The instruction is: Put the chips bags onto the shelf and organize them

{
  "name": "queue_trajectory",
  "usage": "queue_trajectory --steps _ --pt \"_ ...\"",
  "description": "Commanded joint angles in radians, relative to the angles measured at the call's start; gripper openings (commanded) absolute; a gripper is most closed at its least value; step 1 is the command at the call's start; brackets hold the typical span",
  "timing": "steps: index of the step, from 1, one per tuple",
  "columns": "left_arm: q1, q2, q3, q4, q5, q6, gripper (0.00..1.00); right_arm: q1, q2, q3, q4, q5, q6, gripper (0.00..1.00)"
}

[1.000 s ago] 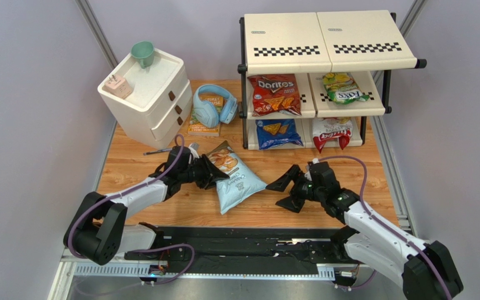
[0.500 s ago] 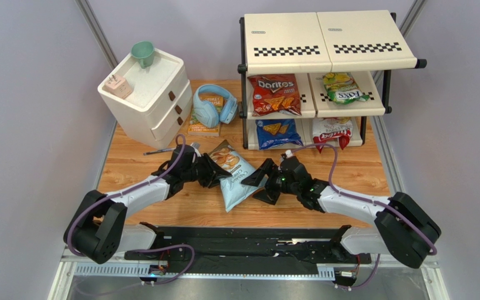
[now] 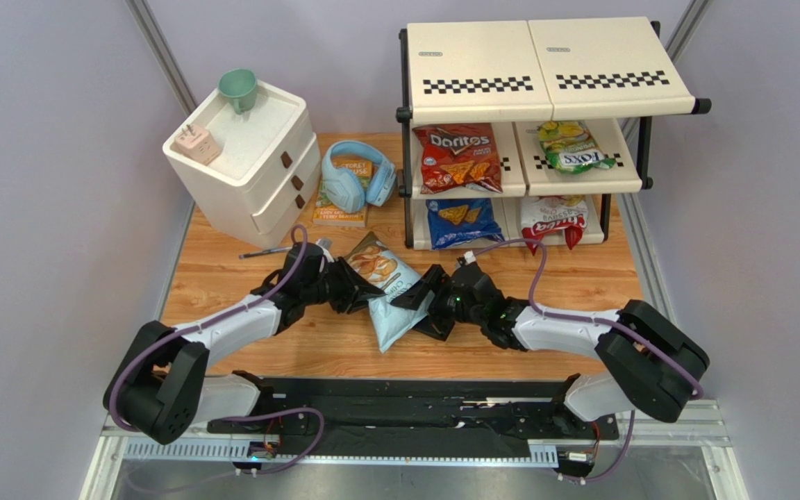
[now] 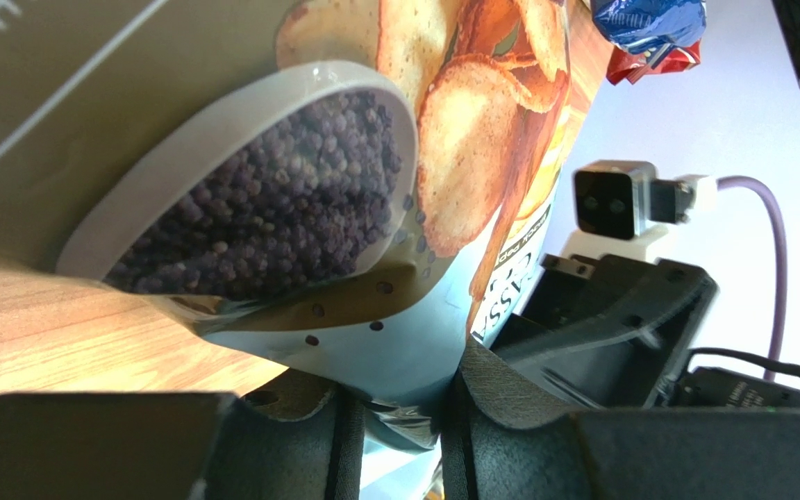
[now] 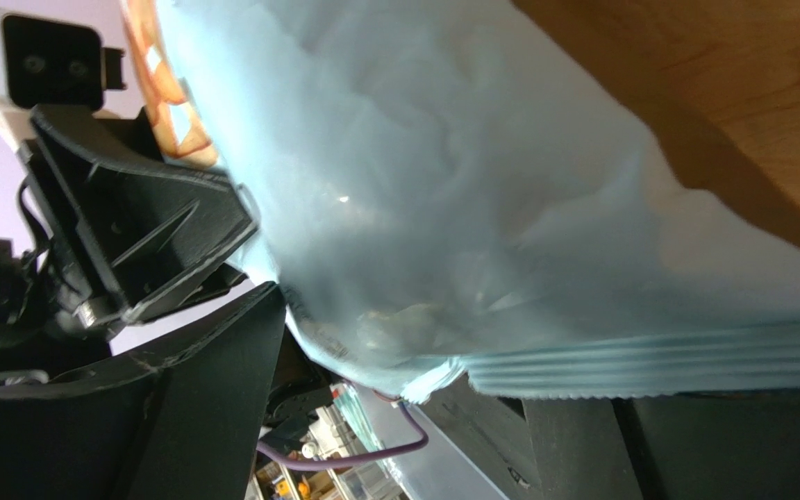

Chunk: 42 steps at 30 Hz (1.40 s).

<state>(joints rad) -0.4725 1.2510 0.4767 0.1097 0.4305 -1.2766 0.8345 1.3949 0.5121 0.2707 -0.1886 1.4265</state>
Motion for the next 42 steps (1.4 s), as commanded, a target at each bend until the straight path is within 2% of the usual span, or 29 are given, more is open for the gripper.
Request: queue_trajectory --steps 1,12,20,28,33,36,37,42 --pt "-0.015 -0.019 -0.01 0.021 0.039 0.005 0.02 0.028 0.033 0.031 0.082 0.072 0.028 0.83" --pt "-0.015 0.027 0.016 -0.031 0.06 0.072 0.0 0.041 0.075 0.023 0.085 0.15 -0.009 0.86" --pt "-0.017 0.047 -0.018 -0.027 0.073 0.062 0.0 0.026 0.095 0.039 0.068 0.217 -0.029 0.86" --pt "-0.017 0.033 -0.009 -0.105 0.06 0.089 0.0 -0.002 0.161 0.019 0.191 0.23 0.006 0.87" --pt "-0.017 0.024 -0.018 -0.131 0.065 0.097 0.0 -0.008 0.199 0.035 0.203 0.232 0.003 0.85" --pt "-0.017 0.013 -0.023 -0.139 0.068 0.1 0.0 -0.008 0.233 0.031 0.26 0.225 0.026 0.75" --pt "-0.017 0.005 -0.024 -0.143 0.07 0.102 0.0 -0.008 0.243 0.025 0.272 0.222 0.031 0.67" --pt "-0.017 -0.041 -0.036 -0.177 0.057 0.108 0.0 -0.008 0.248 0.0 0.332 0.219 0.051 0.45"
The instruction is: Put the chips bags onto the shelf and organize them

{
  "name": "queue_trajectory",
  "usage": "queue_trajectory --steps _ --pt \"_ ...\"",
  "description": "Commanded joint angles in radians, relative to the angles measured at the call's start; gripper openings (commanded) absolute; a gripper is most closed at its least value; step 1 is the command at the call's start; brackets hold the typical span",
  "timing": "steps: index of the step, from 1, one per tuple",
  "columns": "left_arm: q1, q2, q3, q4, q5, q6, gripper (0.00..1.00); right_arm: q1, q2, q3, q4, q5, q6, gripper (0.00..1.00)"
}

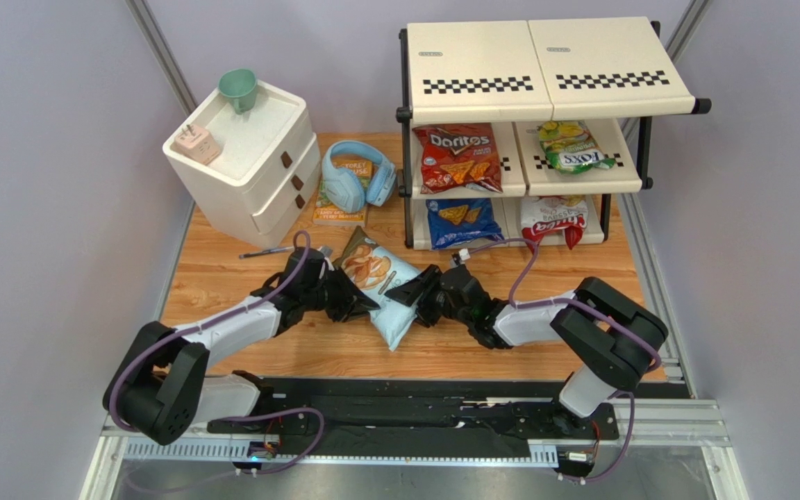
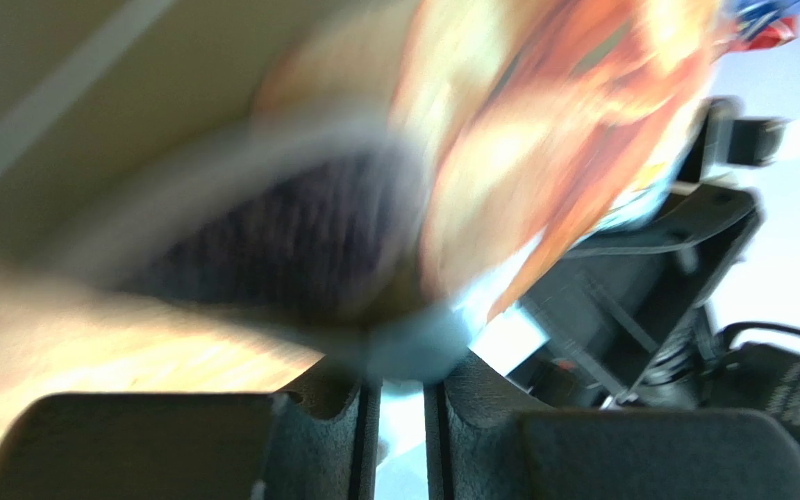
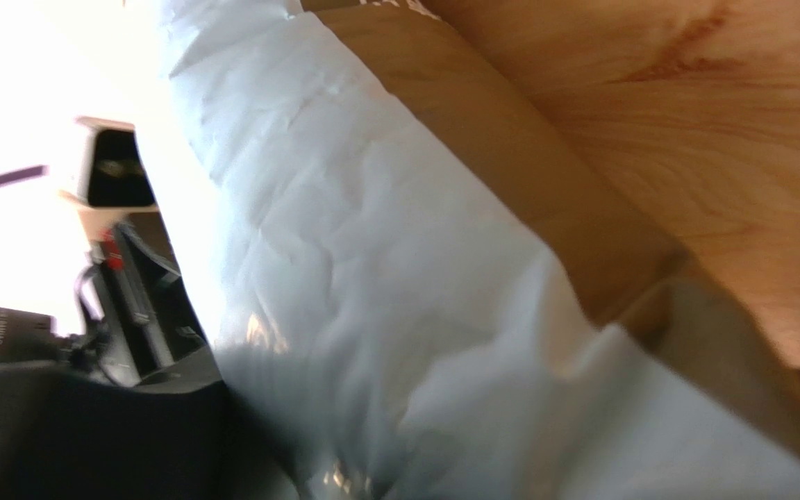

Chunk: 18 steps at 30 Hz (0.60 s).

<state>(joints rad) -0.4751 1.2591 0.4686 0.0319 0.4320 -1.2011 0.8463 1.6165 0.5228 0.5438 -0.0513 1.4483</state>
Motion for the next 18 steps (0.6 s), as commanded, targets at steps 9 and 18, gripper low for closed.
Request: queue_trajectory --steps 9,18 --pt "0.007 -0.222 0.18 -0.518 -0.189 0.23 0.56 -0.013 -0.073 0.065 -0.266 -0.087 -0.166 0.03" --pt "0.161 -0.288 0.174 -0.635 -0.251 0.242 0.57 -0.003 -0.343 0.239 -0.923 -0.045 -0.626 0.0"
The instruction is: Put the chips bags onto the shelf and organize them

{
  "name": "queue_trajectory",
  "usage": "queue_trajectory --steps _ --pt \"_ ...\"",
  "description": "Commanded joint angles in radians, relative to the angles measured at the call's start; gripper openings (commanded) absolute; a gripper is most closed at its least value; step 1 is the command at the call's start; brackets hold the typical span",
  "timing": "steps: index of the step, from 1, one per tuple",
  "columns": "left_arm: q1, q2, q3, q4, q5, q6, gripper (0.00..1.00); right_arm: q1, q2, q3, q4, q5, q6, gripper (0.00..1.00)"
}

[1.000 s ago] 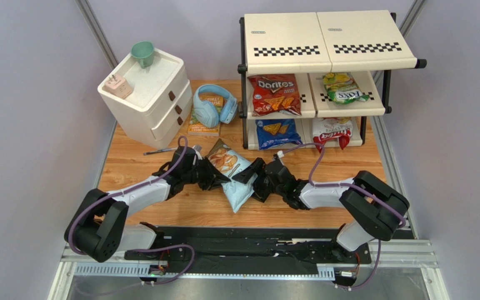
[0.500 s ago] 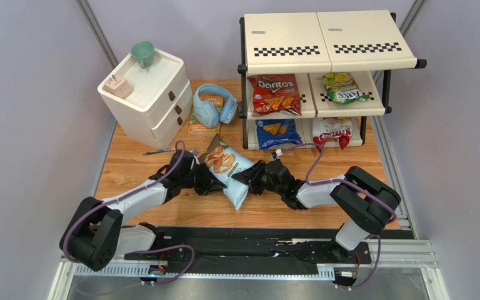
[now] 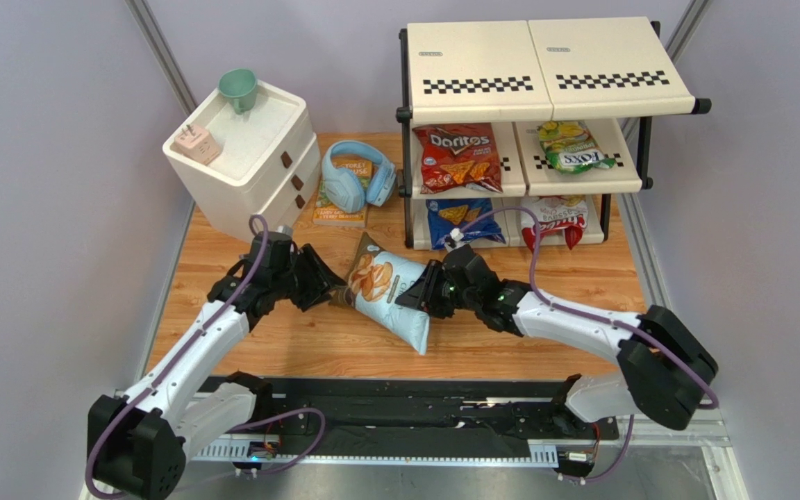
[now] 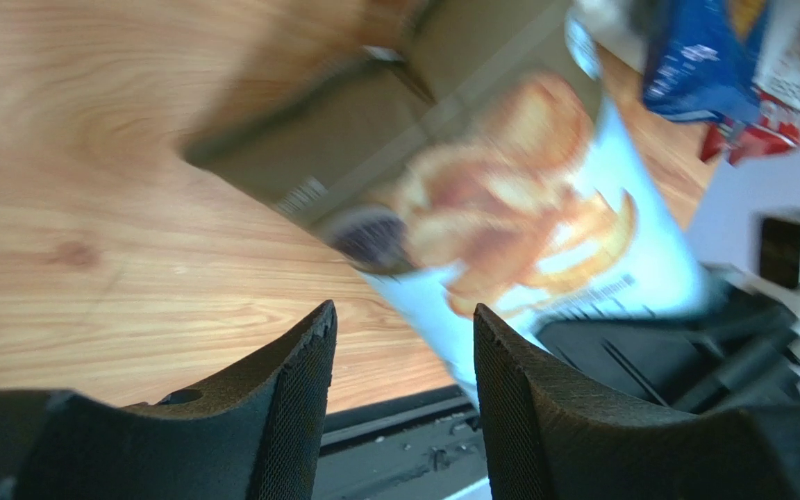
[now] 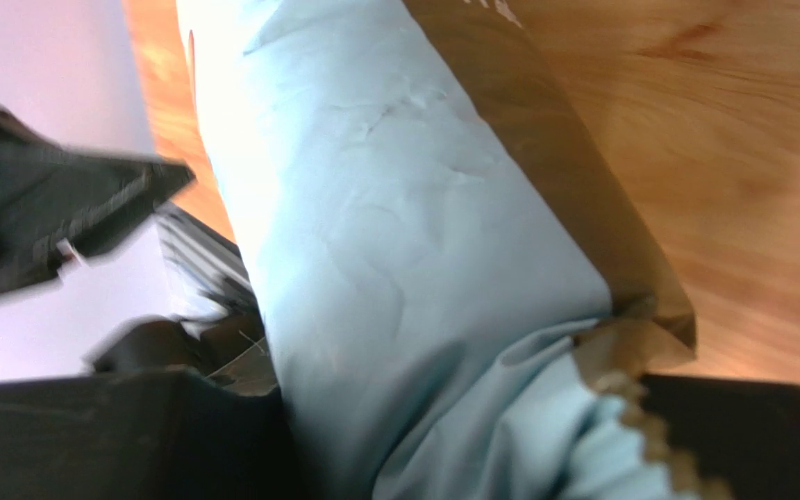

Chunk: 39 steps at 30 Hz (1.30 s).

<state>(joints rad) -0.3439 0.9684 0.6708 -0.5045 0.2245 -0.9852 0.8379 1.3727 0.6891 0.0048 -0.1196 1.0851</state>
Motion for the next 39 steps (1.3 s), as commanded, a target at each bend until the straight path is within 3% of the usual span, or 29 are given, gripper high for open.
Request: queue_trajectory --steps 1,6,10,20,25,31,39 --pt "0.042 0.006 -0.042 -0.101 -0.045 0.019 0.57 0.006 -0.122 0.082 -0.416 0.018 -0.321 0.0" --pt "0.045 0.032 -0.042 -0.134 -0.079 0.003 0.56 0.01 -0.24 0.194 -0.622 0.015 -0.464 0.0" --pt "0.045 0.072 -0.046 -0.124 -0.067 -0.009 0.56 0.01 -0.306 0.305 -0.672 -0.038 -0.56 0.0" --pt "0.045 0.158 -0.007 -0.115 -0.05 0.019 0.54 0.01 -0.241 0.692 -0.853 -0.231 -0.666 0.0" --pt "0.045 0.168 -0.004 -0.112 -0.053 0.023 0.54 0.01 -0.209 0.796 -0.824 -0.31 -0.68 0.0" --pt "0.045 0.184 0.0 -0.115 -0.044 0.033 0.53 0.006 -0.19 0.99 -0.76 -0.286 -0.669 0.0" --pt "0.045 0.213 0.006 -0.114 -0.033 0.049 0.53 -0.129 -0.13 1.234 -0.712 -0.239 -0.657 0.0"
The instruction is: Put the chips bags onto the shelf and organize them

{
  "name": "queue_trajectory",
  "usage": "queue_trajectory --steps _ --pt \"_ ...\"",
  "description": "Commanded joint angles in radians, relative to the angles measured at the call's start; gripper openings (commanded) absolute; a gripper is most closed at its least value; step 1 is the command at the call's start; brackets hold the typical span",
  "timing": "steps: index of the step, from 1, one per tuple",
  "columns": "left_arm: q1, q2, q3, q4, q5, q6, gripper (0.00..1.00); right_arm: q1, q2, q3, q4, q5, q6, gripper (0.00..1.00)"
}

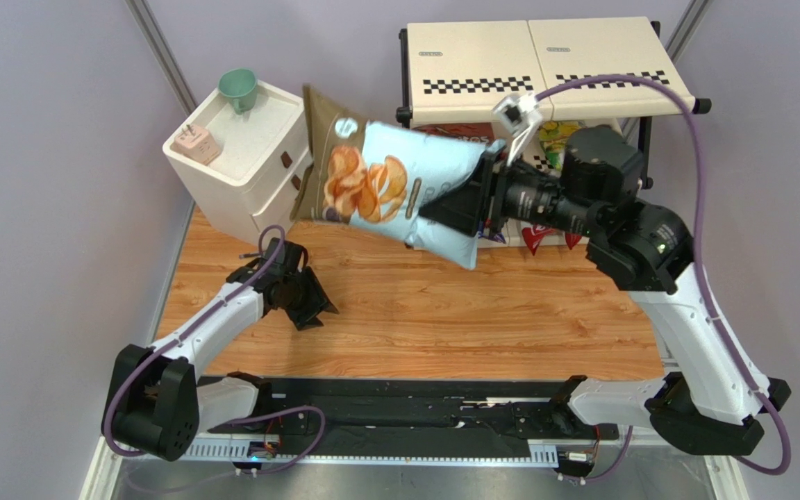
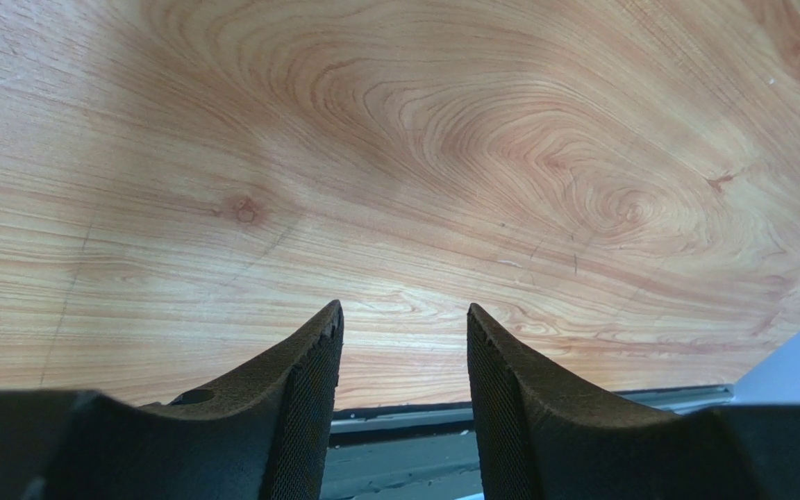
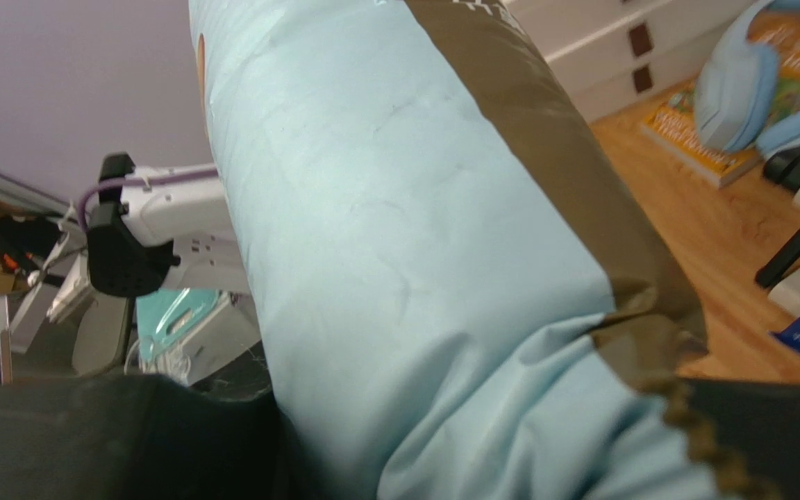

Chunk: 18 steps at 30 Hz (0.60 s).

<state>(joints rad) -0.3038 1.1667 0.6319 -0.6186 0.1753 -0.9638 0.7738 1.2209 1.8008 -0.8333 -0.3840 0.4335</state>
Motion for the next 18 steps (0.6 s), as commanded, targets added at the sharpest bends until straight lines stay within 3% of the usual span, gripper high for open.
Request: queue_trajectory --steps 1,7,11,18 --pt "0.005 0.019 0.046 -0.001 0.018 0.03 0.53 -0.077 0.028 0.135 0.131 0.042 -0.006 0.0" --pt "0.005 0.028 0.054 -0.024 0.032 0.046 0.52 -0.2 0.029 0.17 0.234 0.117 0.059 0.0" --pt "0.005 0.011 0.048 -0.024 0.043 0.057 0.51 -0.41 0.064 0.236 0.232 0.116 0.148 0.0" --pt "0.005 0.027 0.055 -0.007 0.073 0.077 0.5 -0.64 0.161 0.335 0.256 0.065 0.267 0.0"
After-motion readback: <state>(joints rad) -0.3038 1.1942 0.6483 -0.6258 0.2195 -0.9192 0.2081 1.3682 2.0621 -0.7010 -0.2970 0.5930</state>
